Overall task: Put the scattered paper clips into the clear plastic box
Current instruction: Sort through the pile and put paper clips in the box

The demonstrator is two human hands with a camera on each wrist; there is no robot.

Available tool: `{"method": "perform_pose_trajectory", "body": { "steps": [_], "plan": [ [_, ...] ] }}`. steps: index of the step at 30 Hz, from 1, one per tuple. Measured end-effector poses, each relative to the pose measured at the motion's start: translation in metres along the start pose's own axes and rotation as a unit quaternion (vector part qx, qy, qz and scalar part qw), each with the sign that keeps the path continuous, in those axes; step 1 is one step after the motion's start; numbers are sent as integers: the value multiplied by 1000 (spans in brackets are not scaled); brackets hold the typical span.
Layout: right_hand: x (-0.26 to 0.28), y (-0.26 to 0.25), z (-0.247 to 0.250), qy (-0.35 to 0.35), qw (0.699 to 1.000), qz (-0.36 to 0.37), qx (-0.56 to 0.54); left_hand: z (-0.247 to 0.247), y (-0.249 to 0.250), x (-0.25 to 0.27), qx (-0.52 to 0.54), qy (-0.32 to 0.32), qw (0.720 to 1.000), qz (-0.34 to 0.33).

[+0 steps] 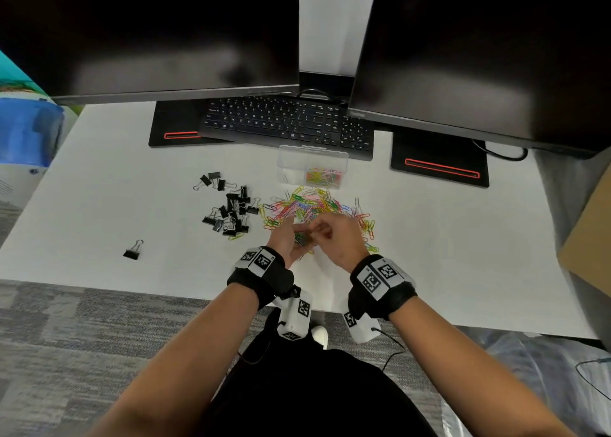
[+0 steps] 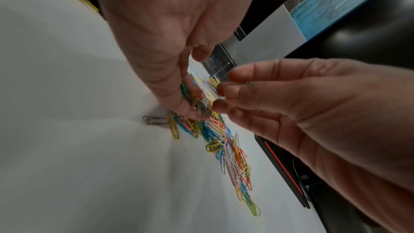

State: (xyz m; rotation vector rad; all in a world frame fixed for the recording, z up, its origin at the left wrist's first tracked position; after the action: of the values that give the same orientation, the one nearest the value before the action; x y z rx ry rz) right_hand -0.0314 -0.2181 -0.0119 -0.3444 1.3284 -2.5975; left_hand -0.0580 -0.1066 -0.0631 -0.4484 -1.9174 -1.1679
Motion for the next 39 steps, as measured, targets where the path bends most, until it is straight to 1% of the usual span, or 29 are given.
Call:
{"method": "perform_pose_trajectory", "body": {
  "steps": [1,2,4,6,7,10,11,13,18,20,22,25,28,31,34,37,39],
  "plan": [
    [3,-4,-1,-15,1000,11,-3,-1,0,1,-3,1,1000,0],
    [6,-5,0,-16,1000,22,-3,-2,0,1,-9,3,1000,1],
    [9,5,8,16,999,29,20,-2,0,3,-26,6,1000,3],
    [10,31,20,44,996,-11,78,-2,0,5,-32,0,999,3],
    [12,45,26,44,992,-41,114,-2,0,6,-33,-2,999,2],
    [25,77,39,12,970,-135,200,-3,0,6,-25,-5,1000,2],
    [29,82,41,3,964,-152,217,-4,0,6,-26,-5,1000,2],
    [32,88,42,9,961,-158,228,-5,0,5,-33,-6,999,2],
    [24,84,31,51,972,-120,194,-11,-3,5,-53,-19,998,0],
    [20,86,29,66,973,-117,189,-13,-4,5,-52,-19,998,-1],
    [16,87,28,59,972,-117,193,-13,-5,4,-49,-17,999,-1],
    [12,87,27,25,969,-140,205,-14,-5,4,-41,-14,999,4],
    [9,84,30,0,968,-147,204,-16,-5,5,-36,-19,999,11],
    [8,69,37,14,978,-142,151,-21,-4,4,-35,-23,999,10],
    [7,42,37,36,990,-114,71,-27,-4,1,-32,-26,999,16],
    [2,18,27,24,997,-79,-5,-35,-1,1,-9,-31,999,21],
    [-2,9,20,6,998,-51,-20,-39,1,1,18,-40,999,24]
  ]
}}
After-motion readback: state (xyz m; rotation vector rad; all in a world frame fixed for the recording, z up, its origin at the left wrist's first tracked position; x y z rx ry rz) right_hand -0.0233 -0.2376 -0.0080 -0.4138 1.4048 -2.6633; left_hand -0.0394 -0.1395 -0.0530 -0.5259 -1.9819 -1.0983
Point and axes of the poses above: each hand's wrist, its own x-axis away from the middle knuckle, its own z-axis out of the back of the hand, y = z × x, the point moved 5 cm from there along -x, towards the middle knuckle
